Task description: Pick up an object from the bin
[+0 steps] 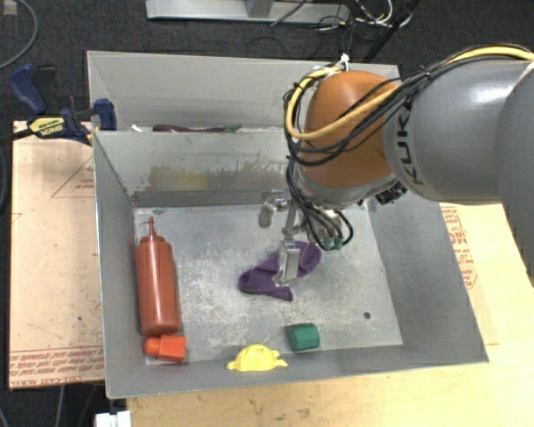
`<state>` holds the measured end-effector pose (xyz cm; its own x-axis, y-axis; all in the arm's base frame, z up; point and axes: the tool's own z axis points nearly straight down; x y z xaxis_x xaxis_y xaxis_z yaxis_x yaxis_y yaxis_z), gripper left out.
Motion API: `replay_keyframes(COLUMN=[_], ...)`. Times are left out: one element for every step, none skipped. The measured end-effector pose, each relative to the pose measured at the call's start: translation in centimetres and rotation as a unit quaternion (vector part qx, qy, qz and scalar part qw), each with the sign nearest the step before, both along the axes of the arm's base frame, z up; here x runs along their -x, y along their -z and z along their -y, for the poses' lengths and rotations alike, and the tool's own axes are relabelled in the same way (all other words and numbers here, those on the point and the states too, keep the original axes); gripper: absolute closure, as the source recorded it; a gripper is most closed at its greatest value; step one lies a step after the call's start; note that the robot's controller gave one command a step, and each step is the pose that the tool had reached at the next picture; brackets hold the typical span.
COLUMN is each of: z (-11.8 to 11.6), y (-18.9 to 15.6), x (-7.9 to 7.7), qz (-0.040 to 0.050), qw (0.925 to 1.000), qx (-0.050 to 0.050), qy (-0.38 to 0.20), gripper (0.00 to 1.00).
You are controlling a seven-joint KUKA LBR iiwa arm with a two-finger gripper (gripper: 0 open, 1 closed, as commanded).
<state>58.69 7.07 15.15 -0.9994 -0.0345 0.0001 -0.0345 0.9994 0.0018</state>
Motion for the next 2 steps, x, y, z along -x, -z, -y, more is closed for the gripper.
replay_keyframes(z=[2.0, 2.1], y=[2.7, 8.0], x=[0.9, 0.0], qz=[0.0029, 0.0007], qw=[1.0, 0.9995], qx=[-0.001, -0.001], qy=[-0.005, 0.031], gripper=[0.0, 1.0])
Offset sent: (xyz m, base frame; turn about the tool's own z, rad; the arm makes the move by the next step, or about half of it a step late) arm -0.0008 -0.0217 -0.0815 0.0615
